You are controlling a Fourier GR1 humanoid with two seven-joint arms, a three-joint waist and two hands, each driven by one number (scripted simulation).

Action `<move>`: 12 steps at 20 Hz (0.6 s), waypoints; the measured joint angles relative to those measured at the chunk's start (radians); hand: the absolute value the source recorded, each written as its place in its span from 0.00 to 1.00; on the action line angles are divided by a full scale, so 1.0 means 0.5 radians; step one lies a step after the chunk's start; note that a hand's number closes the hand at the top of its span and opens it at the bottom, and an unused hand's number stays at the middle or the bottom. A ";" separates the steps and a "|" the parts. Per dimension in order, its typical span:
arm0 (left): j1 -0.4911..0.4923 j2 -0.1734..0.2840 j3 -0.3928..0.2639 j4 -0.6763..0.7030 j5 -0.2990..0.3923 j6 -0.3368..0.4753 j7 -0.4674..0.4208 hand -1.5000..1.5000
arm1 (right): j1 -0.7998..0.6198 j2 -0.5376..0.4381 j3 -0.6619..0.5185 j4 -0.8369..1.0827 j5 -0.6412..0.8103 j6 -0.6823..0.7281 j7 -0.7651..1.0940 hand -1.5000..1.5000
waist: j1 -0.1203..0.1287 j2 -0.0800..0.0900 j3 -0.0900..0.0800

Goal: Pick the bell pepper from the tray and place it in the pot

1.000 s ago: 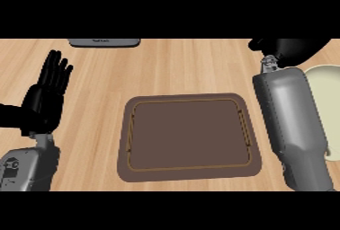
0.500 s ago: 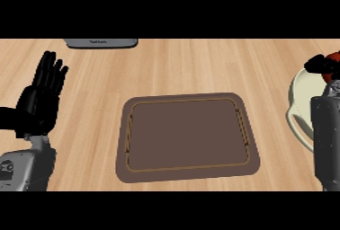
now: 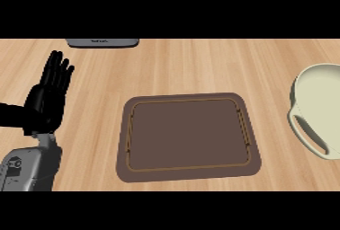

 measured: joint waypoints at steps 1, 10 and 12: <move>0.013 -0.006 -0.005 -0.019 -0.001 0.000 0.006 0.50 | 0.021 -0.021 -0.026 0.048 -0.031 -0.050 -0.039 1.00 | 0.004 0.000 0.000; -0.044 0.002 0.007 0.033 -0.013 -0.008 0.005 0.50 | 0.067 -0.160 -0.217 0.575 -0.325 -0.239 -0.306 1.00 | 0.015 0.005 0.001; -0.031 0.005 0.010 0.014 -0.005 -0.018 0.007 0.50 | 0.056 -0.153 -0.301 0.678 -0.479 -0.244 -0.372 0.00 | 0.018 0.005 0.002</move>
